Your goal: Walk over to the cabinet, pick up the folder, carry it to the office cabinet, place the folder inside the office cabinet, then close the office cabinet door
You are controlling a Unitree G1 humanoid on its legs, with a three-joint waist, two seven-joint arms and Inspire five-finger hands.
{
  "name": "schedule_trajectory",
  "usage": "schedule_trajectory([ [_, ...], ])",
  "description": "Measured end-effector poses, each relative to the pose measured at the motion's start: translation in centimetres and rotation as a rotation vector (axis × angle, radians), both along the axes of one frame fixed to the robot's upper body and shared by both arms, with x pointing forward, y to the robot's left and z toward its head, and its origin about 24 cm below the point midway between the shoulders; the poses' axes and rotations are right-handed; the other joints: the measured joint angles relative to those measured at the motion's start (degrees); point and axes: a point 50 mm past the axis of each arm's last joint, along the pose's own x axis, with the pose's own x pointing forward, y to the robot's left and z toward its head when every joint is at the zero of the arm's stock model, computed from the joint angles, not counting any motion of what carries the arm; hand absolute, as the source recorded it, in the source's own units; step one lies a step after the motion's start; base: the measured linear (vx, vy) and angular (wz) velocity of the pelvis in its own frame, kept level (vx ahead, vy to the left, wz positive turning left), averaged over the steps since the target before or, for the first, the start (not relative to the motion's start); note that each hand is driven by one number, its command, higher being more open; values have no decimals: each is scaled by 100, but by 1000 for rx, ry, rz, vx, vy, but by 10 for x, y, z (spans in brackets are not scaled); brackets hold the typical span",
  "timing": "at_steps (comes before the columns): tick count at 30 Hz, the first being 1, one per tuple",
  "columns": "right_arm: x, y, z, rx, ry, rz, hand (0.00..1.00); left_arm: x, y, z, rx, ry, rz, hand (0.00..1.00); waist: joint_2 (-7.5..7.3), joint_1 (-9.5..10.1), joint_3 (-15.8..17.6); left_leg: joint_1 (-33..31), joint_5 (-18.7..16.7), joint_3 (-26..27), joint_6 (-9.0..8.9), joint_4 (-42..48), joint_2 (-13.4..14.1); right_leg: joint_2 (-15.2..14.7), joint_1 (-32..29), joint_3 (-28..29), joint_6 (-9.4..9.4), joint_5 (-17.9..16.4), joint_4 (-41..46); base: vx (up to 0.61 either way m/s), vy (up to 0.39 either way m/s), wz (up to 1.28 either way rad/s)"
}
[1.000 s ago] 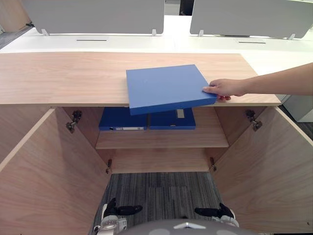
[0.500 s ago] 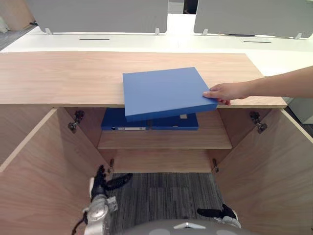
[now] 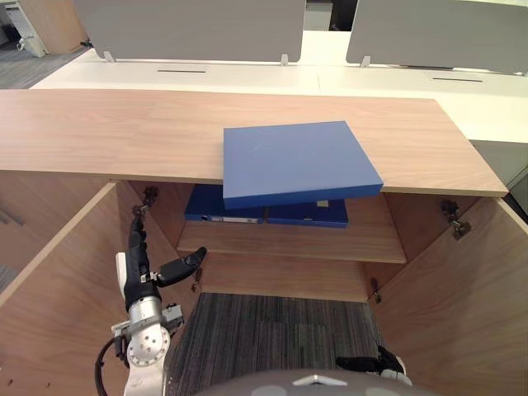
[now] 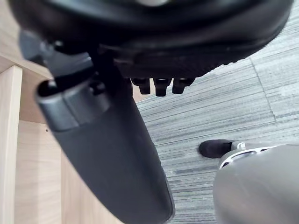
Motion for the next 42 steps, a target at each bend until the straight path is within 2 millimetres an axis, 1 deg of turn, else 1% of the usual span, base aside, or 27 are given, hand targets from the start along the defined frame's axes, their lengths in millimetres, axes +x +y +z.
schedule_trajectory([
  [3,-4,-2,0,-4,10,1,100,-3,-1,11,39,-26,-21,100,-2,-1,-3,37,-8,-7,-14,46,23,6,15,2,15,-37,55,-66,-26,0],
  [6,-14,-5,-1,-4,35,4,100,-1,-2,22,62,-71,-34,100,19,-2,-18,47,-1,-13,-29,62,41,16,21,0,16,-46,77,-45,-24,0],
  [8,-22,-6,-3,-4,62,12,100,2,-4,36,130,-107,-72,100,24,-6,-37,53,4,-13,-36,60,51,26,25,0,17,-45,75,0,0,0],
  [10,-27,-6,-3,-2,75,12,100,4,-5,44,201,-119,-114,100,28,-10,-81,57,5,-13,-38,49,54,32,29,0,18,-43,61,0,0,0],
  [11,-28,-6,-4,-5,81,21,100,6,-5,51,295,-116,-163,100,34,-32,-97,105,6,-13,-39,25,54,37,86,-1,18,-41,33,0,0,0],
  [13,-29,-6,-4,-8,88,35,100,9,-4,55,376,-106,-209,100,40,-46,-105,198,5,-7,-39,-17,52,43,171,-1,20,-40,4,0,0,0],
  [14,-28,-6,-4,-13,92,71,100,11,-3,58,442,-100,-242,100,36,-50,-119,246,2,-3,-42,-28,47,43,220,-1,20,-40,-24,0,0,0],
  [19,-27,-4,-4,-9,94,86,100,14,-1,65,582,-84,-312,100,3,-50,-162,238,-4,3,-47,-27,45,47,228,14,21,-39,-53,0,0,0],
  [23,-31,-3,-5,1,108,86,100,17,-14,82,706,-141,-405,100,-44,-32,-196,235,-23,29,-51,11,55,57,241,61,20,-38,-39,-1,-7,-4],
  [25,-33,-3,-6,6,113,86,100,23,-28,90,788,-198,-484,100,-46,-30,-225,210,-62,43,-48,69,60,57,263,86,19,-40,-21,-34,-3,-4],
  [26,-33,-3,-6,7,113,86,100,24,-31,92,803,-214,-501,100,-41,-32,-227,211,-73,47,-51,87,62,57,270,92,18,-41,-18,-45,-1,-4],
  [27,-34,-2,-6,8,115,86,100,26,-40,98,832,-257,-536,100,-29,-38,-239,223,-80,62,-56,94,70,61,271,109,16,-44,-5,-34,0,-5],
  [31,-39,-2,-7,9,124,84,100,28,-56,109,893,-351,-609,100,-30,-37,-268,233,-98,134,-82,111,101,90,224,186,3,-51,31,-18,-5,-9],
  [33,-41,-2,-7,9,130,82,100,29,-62,111,913,-378,-637,100,-24,-41,-296,233,-105,165,-93,118,117,108,210,218,-4,-55,36,5,-14,-11],
  [34,-43,-2,-7,9,133,81,100,30,-68,111,904,-394,-661,100,-45,-53,-318,242,-118,189,-106,126,134,127,204,247,-10,-59,36,13,-15,-8],
  [39,-43,-2,-7,9,133,81,100,33,-84,111,920,-433,-718,100,-48,-62,-319,240,-162,237,-119,171,176,172,200,291,-33,-74,35,14,-13,-5],
  [42,-43,-2,-7,10,134,81,100,34,-90,112,948,-448,-729,100,-48,-71,-319,240,-175,279,-128,173,196,193,179,326,-44,-80,35,15,-12,-7],
])
